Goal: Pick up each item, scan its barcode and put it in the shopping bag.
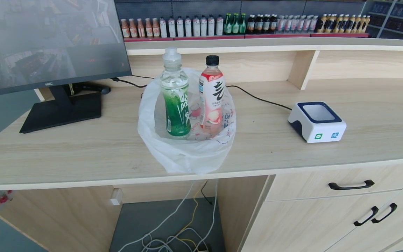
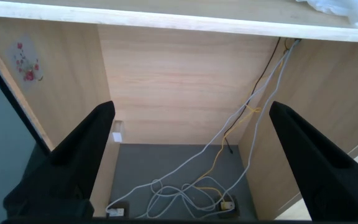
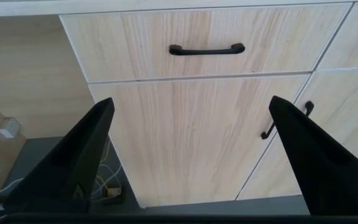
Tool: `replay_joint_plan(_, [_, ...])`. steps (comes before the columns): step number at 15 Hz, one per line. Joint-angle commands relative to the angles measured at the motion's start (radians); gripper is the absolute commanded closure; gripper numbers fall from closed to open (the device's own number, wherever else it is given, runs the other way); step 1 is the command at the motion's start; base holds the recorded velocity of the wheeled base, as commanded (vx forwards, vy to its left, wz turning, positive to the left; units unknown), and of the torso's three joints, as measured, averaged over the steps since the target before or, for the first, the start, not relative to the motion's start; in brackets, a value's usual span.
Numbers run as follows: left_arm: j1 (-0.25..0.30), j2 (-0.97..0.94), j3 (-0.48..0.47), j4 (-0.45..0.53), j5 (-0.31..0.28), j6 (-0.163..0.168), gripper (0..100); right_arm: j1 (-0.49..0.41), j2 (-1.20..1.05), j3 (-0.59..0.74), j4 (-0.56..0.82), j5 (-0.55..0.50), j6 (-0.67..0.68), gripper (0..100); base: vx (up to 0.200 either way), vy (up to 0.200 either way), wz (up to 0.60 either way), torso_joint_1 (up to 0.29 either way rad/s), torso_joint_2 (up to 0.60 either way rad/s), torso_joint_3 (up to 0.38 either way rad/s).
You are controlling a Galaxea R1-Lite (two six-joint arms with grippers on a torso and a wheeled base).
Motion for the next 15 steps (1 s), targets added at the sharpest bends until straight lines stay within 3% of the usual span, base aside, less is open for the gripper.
replay_joint_plan(1, [0.001, 0.0, 0.0, 0.0, 0.0, -0.001, 0, 0.0, 0.0, 0.0, 0.0, 0.0, 0.0, 0, 0.0, -0.2, 0.0, 0.002, 0.0, 0.002])
replay_joint_plan(15, [0.001, 0.0, 0.0, 0.0, 0.0, 0.002, 0, 0.0, 0.0, 0.0, 0.0, 0.0, -0.012, 0, 0.0, -0.2, 0.0, 0.004, 0.0, 0.003])
